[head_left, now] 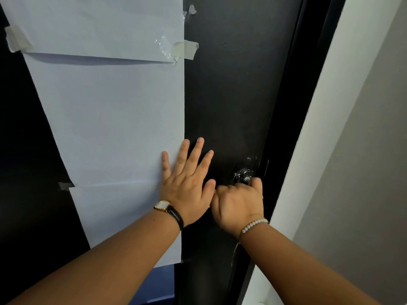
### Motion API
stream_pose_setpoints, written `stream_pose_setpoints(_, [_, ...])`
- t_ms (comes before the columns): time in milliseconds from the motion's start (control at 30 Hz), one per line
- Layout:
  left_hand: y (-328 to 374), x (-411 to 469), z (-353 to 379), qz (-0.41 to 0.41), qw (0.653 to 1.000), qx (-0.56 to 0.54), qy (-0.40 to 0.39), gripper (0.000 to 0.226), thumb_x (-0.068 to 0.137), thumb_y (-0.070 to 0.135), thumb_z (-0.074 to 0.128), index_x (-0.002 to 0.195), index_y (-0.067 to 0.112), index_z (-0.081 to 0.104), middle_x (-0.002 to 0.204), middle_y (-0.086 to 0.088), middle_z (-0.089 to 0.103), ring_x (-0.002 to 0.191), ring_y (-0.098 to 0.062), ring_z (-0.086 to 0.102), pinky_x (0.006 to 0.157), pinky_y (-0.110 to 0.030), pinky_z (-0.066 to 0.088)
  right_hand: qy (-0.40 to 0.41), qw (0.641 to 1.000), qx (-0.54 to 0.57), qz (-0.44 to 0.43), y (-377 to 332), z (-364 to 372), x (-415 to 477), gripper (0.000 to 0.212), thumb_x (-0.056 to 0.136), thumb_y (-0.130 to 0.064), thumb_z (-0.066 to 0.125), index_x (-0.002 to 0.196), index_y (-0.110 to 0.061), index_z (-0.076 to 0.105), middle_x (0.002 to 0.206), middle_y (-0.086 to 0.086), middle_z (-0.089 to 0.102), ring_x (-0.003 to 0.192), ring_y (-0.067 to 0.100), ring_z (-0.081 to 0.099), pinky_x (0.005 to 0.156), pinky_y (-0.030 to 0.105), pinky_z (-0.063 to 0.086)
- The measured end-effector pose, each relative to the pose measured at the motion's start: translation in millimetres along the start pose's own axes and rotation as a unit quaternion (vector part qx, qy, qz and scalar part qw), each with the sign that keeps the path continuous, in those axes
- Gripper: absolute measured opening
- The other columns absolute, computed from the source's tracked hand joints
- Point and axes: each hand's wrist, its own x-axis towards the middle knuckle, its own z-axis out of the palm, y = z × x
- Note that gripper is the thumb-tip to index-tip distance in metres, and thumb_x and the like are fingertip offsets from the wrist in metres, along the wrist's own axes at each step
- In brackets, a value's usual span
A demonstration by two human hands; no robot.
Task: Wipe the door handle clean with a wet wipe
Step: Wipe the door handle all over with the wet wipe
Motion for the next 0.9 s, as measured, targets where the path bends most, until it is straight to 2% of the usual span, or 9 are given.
stream_pose_setpoints(67, [7.7,-0.6,-0.6,-0.026,1.0,-0.008,-0.005,0.061,0.085,0.042,0.027,0.143,0.024,0.032,0.158,-0.002,0.018,0.145,-0.023,0.003,0.112,-0.054,-0.01,0.002,1.0,0.006,0.001,-1.0,0.2,2.9,0.044,0.086,-0.034,0.035,0.044,-0.022,0.044,0.036,-0.004,0.052,0.034,0.019,0.041,0.07,0.038,0.024])
stream_pose_setpoints(133, [11.7,-0.9,2.2,-0.039,0.999,0.011,-0.006,0.06,0.086,0.04,0.027,0.143,0.023,0.03,0.157,-0.003,0.02,0.145,-0.025,0.007,0.112,-0.056,-0.006,0.013,1.0,0.02,-0.005,-0.1,2.3,1.2,0.043,0.087,-0.035,0.033,0.048,-0.022,0.047,0.041,-0.004,0.056,0.039,0.019,0.047,0.072,0.039,0.025])
stream_pose_setpoints(267, [9.7,-1.9,9.2,-0.031,0.999,0.033,0.008,0.059,0.086,0.039,0.028,0.144,0.024,0.025,0.157,-0.004,0.02,0.142,-0.025,0.006,0.108,-0.054,-0.012,0.074,0.996,0.022,-0.044,18.4,19.6,-28.7,0.026,0.087,-0.035,0.038,0.089,-0.022,0.06,0.079,-0.006,0.067,0.075,0.018,0.06,0.08,0.041,0.029])
stream_pose_setpoints(333, [9.9,-2.5,9.0,-0.031,0.999,0.03,0.004,0.061,0.085,0.039,0.028,0.145,0.024,0.022,0.158,-0.004,0.017,0.143,-0.025,0.004,0.109,-0.056,-0.011,0.087,0.995,0.007,-0.04,29.6,26.5,-38.5,0.03,0.09,-0.036,0.034,0.101,-0.022,0.058,0.088,-0.006,0.067,0.084,0.018,0.061,0.082,0.042,0.028])
stream_pose_setpoints(400, [11.2,-2.9,8.9,-0.033,0.999,0.034,-0.006,0.065,0.084,0.041,0.028,0.146,0.024,0.019,0.158,-0.004,0.015,0.143,-0.026,0.003,0.111,-0.061,-0.005,0.073,0.997,0.004,-0.03,31.9,23.6,-32.7,0.042,0.093,-0.041,0.022,0.093,-0.023,0.06,0.082,-0.007,0.066,0.078,0.018,0.061,0.08,0.041,0.027])
stream_pose_setpoints(467, [11.6,-3.3,9.2,-0.034,0.998,0.042,-0.016,0.068,0.082,0.042,0.027,0.147,0.024,0.015,0.159,-0.004,0.012,0.143,-0.026,0.001,0.108,-0.062,-0.005,0.058,0.998,-0.001,-0.021,27.6,15.0,-19.3,0.055,0.093,-0.047,0.015,0.076,-0.024,0.061,0.068,-0.007,0.065,0.068,0.019,0.059,0.077,0.041,0.026])
stream_pose_setpoints(667, [13.2,-3.5,9.2,-0.044,0.998,0.044,-0.027,0.07,0.08,0.042,0.022,0.147,0.027,0.008,0.16,-0.002,0.002,0.143,-0.025,-0.008,0.107,-0.061,-0.015,-0.028,0.998,-0.033,-0.038,22.7,4.0,3.7,0.06,0.092,-0.041,0.023,0.044,-0.019,0.051,0.039,-0.003,0.054,0.042,0.02,0.048,0.072,0.038,0.024])
stream_pose_setpoints(767, [13.4,-3.5,9.5,-0.045,0.997,0.049,-0.027,0.07,0.08,0.041,0.023,0.147,0.027,0.008,0.16,-0.002,0.003,0.143,-0.025,-0.007,0.107,-0.061,-0.014,-0.035,0.998,-0.027,-0.049,22.3,3.8,6.5,0.063,0.092,-0.041,0.022,0.04,-0.017,0.049,0.035,-0.005,0.044,0.04,0.019,0.044,0.072,0.037,0.022])
stream_pose_setpoints(900, [12.8,-4.1,9.7,-0.041,0.997,0.052,-0.03,0.069,0.08,0.04,0.023,0.147,0.027,0.009,0.16,-0.003,0.005,0.143,-0.026,-0.005,0.108,-0.062,-0.013,0.046,0.998,0.002,-0.042,25.3,12.3,-4.0,0.057,0.095,-0.04,0.018,0.056,-0.023,0.056,0.05,-0.005,0.061,0.05,0.02,0.053,0.071,0.039,0.026])
